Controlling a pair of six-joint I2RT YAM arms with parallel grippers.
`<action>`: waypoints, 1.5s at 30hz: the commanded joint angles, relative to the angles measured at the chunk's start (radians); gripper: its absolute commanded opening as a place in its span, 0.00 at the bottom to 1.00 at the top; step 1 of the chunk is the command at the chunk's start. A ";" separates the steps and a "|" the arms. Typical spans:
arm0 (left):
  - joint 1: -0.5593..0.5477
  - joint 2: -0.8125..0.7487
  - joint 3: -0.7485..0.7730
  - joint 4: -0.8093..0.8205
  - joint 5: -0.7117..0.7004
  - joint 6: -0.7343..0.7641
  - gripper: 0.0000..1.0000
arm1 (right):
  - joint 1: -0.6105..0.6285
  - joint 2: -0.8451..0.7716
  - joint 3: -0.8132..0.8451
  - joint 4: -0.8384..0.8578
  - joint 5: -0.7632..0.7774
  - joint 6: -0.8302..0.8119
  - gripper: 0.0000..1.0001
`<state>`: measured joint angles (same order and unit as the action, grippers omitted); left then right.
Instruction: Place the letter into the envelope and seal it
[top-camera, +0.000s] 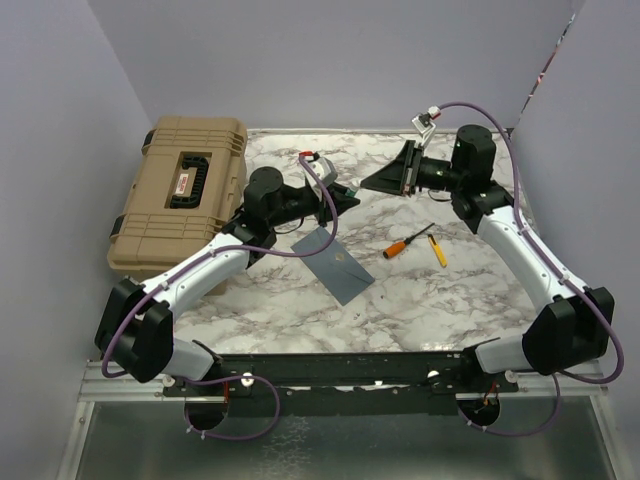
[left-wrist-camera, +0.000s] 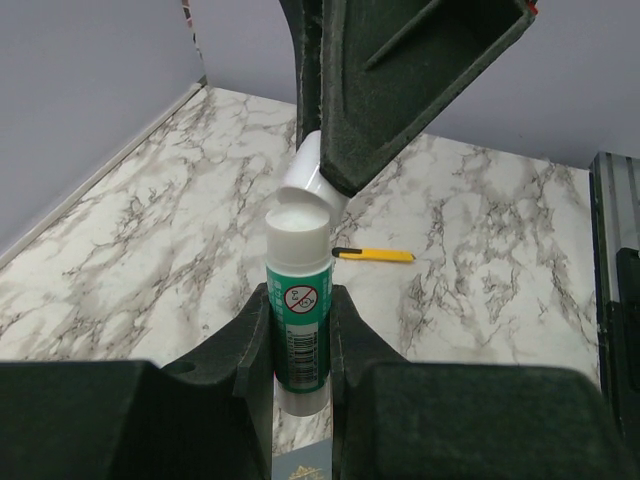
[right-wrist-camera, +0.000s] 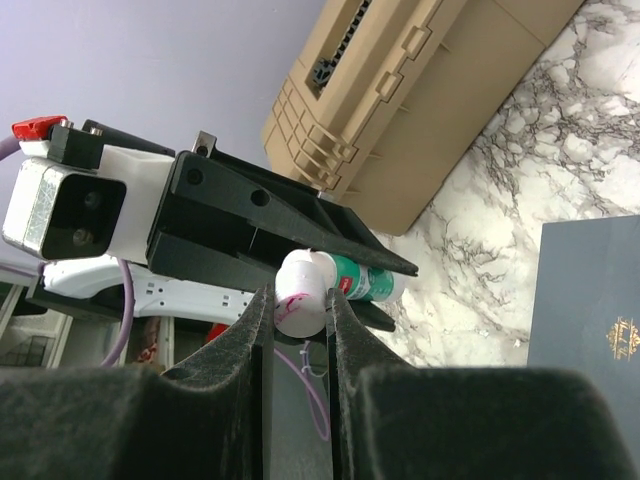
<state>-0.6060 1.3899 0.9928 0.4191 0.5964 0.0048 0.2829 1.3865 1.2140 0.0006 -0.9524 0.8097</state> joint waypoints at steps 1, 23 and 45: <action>-0.009 0.014 0.046 0.000 0.062 0.011 0.00 | 0.009 0.011 0.050 -0.040 -0.034 -0.029 0.01; -0.012 0.073 0.200 -0.347 0.120 0.140 0.00 | 0.011 0.060 0.175 -0.339 -0.067 -0.200 0.01; -0.012 0.170 0.388 -0.644 0.202 0.204 0.00 | 0.012 0.062 0.176 -0.333 -0.155 -0.241 0.01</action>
<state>-0.6033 1.5196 1.3472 -0.1699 0.7444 0.1780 0.2687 1.4403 1.3624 -0.3256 -0.9852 0.5941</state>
